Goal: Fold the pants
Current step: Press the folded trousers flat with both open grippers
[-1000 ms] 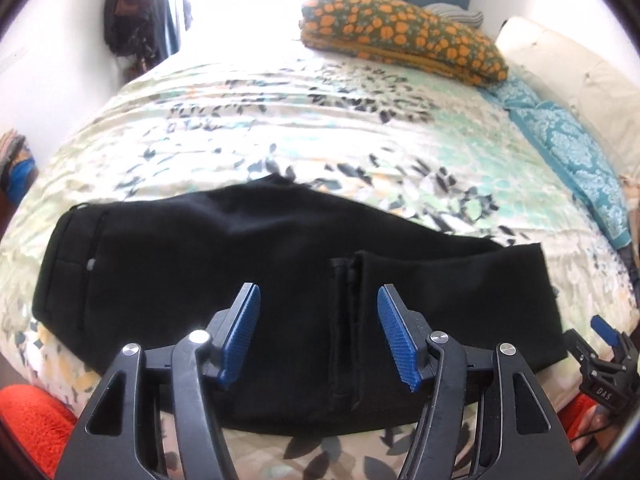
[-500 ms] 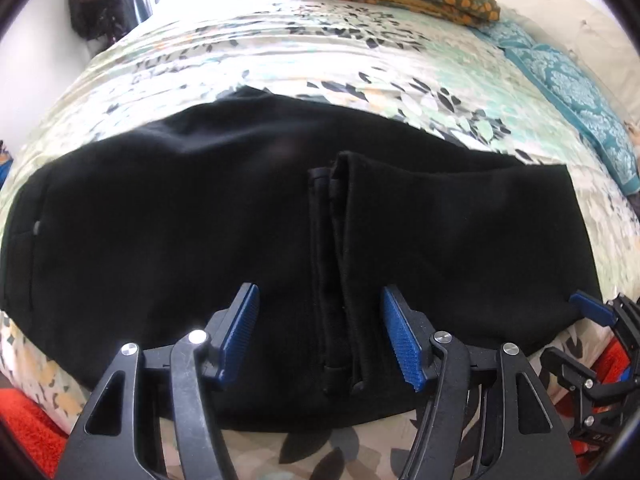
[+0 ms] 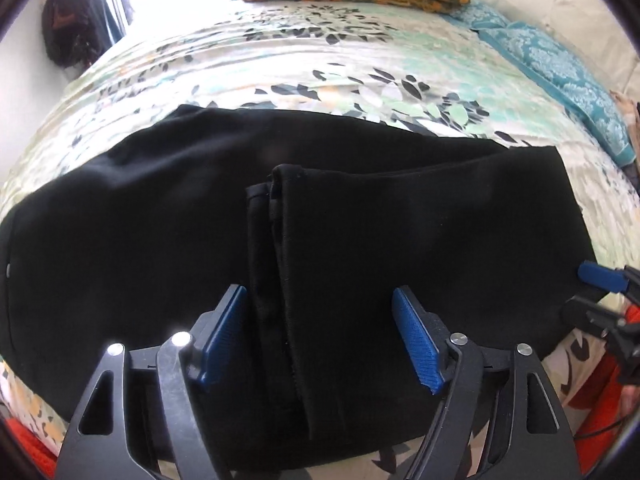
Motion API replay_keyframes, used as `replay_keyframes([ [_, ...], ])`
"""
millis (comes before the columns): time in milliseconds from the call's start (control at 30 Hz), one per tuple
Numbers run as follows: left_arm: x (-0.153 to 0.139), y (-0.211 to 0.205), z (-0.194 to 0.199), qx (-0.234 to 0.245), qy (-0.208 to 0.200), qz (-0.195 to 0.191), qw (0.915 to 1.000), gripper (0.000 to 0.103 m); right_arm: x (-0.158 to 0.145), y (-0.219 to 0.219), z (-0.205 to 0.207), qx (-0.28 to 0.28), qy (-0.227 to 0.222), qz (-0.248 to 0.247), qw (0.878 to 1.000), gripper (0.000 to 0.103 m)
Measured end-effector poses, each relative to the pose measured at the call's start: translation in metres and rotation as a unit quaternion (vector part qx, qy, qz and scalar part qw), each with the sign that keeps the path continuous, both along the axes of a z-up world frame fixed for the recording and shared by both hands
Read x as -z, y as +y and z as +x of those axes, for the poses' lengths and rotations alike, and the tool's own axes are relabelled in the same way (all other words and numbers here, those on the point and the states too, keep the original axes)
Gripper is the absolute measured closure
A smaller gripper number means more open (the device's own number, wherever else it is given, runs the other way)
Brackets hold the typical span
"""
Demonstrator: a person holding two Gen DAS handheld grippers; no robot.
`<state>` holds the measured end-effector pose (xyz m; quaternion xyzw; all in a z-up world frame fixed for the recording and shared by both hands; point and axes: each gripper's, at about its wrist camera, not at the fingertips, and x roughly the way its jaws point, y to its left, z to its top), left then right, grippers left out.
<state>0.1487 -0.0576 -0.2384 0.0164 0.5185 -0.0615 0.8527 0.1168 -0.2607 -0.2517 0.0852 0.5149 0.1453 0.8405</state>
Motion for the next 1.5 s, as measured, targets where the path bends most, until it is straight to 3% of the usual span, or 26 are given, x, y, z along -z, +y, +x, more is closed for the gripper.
replay_keyframes([
  [67, -0.008, 0.01, -0.001, -0.017, 0.011, -0.01, 0.9997, 0.027, -0.001, 0.011, -0.012, -0.005, -0.024, -0.04, 0.999, 0.025],
  [300, -0.042, 0.063, -0.009, -0.059, -0.006, 0.047, 0.9971, 0.027, -0.037, 0.036, -0.031, -0.026, -0.088, -0.031, 0.995, 0.016],
  [500, -0.047, 0.119, -0.009, -0.129, -0.01, 0.102, 0.9863, 0.027, -0.026, 0.052, -0.029, -0.026, -0.077, -0.042, 0.996, 0.016],
  [900, -0.044, 0.132, -0.014, -0.13, -0.009, 0.092, 0.9872, 0.027, -0.02, 0.07, -0.032, -0.033, -0.068, -0.068, 0.995, 0.016],
  [967, -0.044, 0.137, -0.015, -0.132, -0.003, 0.078, 0.9881, 0.027, -0.02, 0.069, -0.033, -0.033, -0.069, -0.071, 0.995, 0.016],
  [1033, -0.05, 0.153, -0.012, -0.142, 0.002, 0.028, 0.9895, 0.027, -0.02, 0.07, -0.034, -0.034, -0.07, -0.074, 0.994, 0.016],
  [1100, -0.06, 0.184, -0.009, -0.17, -0.004, -0.029, 0.9851, 0.027, -0.021, 0.07, -0.034, -0.036, -0.073, -0.076, 0.994, 0.016],
  [1200, -0.07, 0.256, 0.0, -0.246, -0.012, -0.091, 0.9649, 0.027, -0.022, 0.07, -0.036, -0.039, -0.077, -0.075, 0.993, 0.016],
  [1267, -0.07, 0.308, 0.003, -0.304, -0.029, -0.099, 0.9472, 0.027, -0.021, 0.07, -0.036, -0.042, -0.074, -0.073, 0.994, 0.016],
  [1300, -0.067, 0.33, 0.007, -0.317, -0.029, -0.091, 0.9436, 0.027, -0.021, 0.07, -0.036, -0.042, -0.073, -0.072, 0.994, 0.016],
  [1333, -0.061, 0.345, 0.013, -0.316, -0.014, -0.082, 0.9453, 0.027, -0.02, 0.07, -0.036, -0.041, -0.073, -0.071, 0.994, 0.016],
  [1433, -0.029, 0.365, 0.033, -0.236, 0.053, -0.097, 0.9655, 0.027, -0.02, 0.071, -0.035, -0.041, -0.072, -0.069, 0.994, 0.016],
  [1500, -0.009, 0.364, 0.038, -0.202, 0.08, -0.094, 0.9715, 0.026, -0.02, 0.072, -0.035, -0.043, -0.073, -0.069, 0.994, 0.016],
])
